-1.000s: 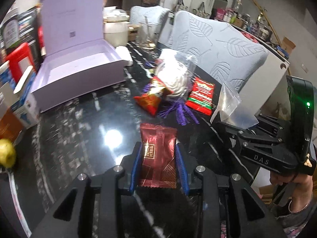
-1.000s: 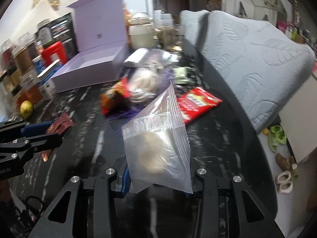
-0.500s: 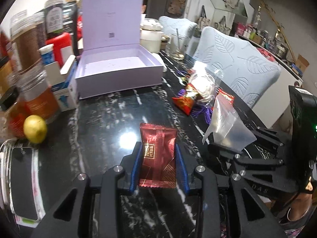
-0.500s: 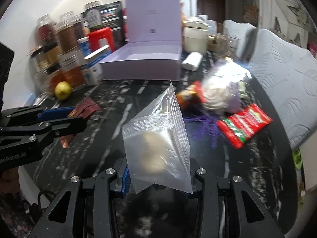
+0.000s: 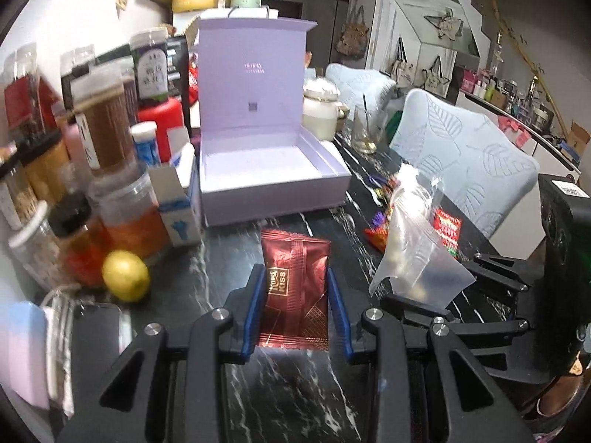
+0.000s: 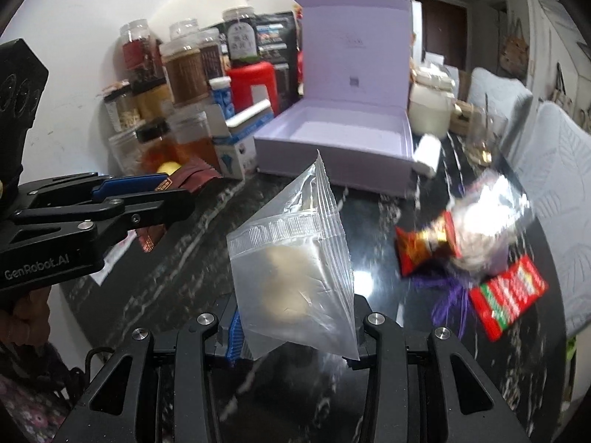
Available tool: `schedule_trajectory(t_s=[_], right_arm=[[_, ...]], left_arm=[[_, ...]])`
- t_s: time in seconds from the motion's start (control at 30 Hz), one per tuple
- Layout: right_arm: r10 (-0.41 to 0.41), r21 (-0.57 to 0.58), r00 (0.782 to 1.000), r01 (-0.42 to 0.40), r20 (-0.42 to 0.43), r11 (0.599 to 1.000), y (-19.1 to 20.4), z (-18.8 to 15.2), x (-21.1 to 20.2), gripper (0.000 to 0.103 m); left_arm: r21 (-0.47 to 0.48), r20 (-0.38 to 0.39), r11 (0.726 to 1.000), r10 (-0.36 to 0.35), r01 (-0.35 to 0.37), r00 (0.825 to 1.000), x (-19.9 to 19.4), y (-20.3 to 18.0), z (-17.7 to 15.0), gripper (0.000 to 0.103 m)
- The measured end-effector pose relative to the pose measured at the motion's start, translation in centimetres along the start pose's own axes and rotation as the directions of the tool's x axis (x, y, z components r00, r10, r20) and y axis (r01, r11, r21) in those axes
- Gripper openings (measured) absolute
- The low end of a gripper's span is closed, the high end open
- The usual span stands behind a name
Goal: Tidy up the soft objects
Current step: 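Carry the candy and zip bag toward the lavender gift box with both tools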
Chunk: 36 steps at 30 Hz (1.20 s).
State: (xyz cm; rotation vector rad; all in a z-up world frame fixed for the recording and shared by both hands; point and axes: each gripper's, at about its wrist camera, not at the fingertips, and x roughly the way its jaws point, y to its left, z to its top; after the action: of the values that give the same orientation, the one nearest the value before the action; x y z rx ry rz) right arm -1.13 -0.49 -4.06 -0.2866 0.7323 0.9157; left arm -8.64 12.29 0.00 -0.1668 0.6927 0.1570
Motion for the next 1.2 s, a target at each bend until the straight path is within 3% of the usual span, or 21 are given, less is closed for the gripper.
schedule_trajectory(t_s=[0.3, 0.47, 0.63, 0.93, 1.2], right_arm=[[0.014, -0.035, 0.996, -0.011, 0.090, 0.999, -0.4, 4.8, -2.0, 0.040], [-0.035, -0.083, 0.984, 0.050, 0.176, 0.995, -0.8, 8.2, -3.3, 0.040], [-0.010, -0.062, 0.983, 0.021, 0.181, 0.998, -2.3, 11.9, -2.7, 0.040], [-0.020, -0.088, 0.976, 0.040, 0.219, 0.995, -5.0, 18.0, -0.4, 0.040], [-0.039, -0.084, 0.979, 0.057, 0.199, 0.995, -7.8, 22.1, 3.6, 0.040]], left_arm=[[0.051, 0.086, 0.998, -0.031, 0.027, 0.996, -1.3, 0.6, 5.0, 0.033], [0.108, 0.159, 0.994, -0.010, -0.008, 0.987, -1.7, 0.1, 8.3, 0.033], [0.117, 0.190, 0.993, -0.017, -0.005, 0.982, -0.6, 0.3, 11.8, 0.033], [0.112, 0.229, 0.993, 0.018, -0.044, 0.973, 2.9, 1.9, 17.6, 0.033], [0.091, 0.187, 0.994, 0.047, -0.066, 0.981, 9.0, 3.7, 21.7, 0.033]])
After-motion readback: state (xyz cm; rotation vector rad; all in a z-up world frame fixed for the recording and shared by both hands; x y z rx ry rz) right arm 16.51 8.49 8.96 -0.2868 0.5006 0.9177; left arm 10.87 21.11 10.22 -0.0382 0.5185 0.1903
